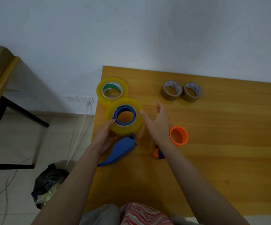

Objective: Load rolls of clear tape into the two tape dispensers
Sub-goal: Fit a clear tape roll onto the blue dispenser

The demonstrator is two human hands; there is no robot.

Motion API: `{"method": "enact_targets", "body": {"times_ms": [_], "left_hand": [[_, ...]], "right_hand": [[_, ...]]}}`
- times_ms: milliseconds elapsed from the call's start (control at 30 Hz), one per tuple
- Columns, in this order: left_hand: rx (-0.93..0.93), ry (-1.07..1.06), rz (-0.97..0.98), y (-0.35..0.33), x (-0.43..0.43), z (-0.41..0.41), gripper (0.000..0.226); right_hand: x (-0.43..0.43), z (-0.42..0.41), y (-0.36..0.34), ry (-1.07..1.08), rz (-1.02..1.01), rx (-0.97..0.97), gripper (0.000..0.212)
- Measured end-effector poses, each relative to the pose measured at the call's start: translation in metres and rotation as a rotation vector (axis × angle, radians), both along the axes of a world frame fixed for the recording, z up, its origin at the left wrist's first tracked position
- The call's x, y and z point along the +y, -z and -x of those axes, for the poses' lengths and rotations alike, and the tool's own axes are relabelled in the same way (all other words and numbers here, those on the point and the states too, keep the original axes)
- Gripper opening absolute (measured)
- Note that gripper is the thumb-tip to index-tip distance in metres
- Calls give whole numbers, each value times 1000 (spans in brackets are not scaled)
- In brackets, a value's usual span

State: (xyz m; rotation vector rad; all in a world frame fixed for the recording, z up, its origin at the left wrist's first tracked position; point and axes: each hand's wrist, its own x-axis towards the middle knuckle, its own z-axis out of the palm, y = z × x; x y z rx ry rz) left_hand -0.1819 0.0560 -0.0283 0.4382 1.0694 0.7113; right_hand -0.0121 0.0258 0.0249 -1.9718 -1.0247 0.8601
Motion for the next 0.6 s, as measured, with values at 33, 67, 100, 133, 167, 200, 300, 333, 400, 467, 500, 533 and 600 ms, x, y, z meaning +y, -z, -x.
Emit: {"method": "enact_targets", "body": {"times_ms": [33,67,100,133,167,200,300,333,400,467,500,533,600], "left_hand": [[-17,-18,-6,-4,1,-1,27],[-29,-27,-13,-8,2,-3,25],[-40,-24,-21,-11,3,-4,24],[-46,-10,-32,-15,4,-5,23],[-48,11,-46,-18,5,-7,23],[-46,30,-62,-21,6,-9,23],[-22,67,-123,-27,9,-10,22],[-11,85,-151,-29,11,-10,22],[37,153,-211,-31,17,-10,23],[153,260,-286,-36,23,-8,29],[249,333,-334,-38,25,-6,38],[351,408,-381,-38,28,-4,51],[487,499,-405,-38,31,2,64]], "right_hand": [[5,-3,1,11,95,113,85],[9,-4,1,5,179,234,90],[13,-2,1,-3,244,352,94],[16,0,2,-7,266,473,95],[19,3,4,10,248,589,91],[21,5,5,48,205,693,78],[25,10,3,148,120,831,44],[26,10,2,175,102,857,40],[26,10,0,249,65,910,42],[26,10,-2,299,38,942,43],[25,8,-3,310,10,953,43],[25,5,-5,315,-26,957,45],[24,-2,-9,327,-97,938,54]]}}
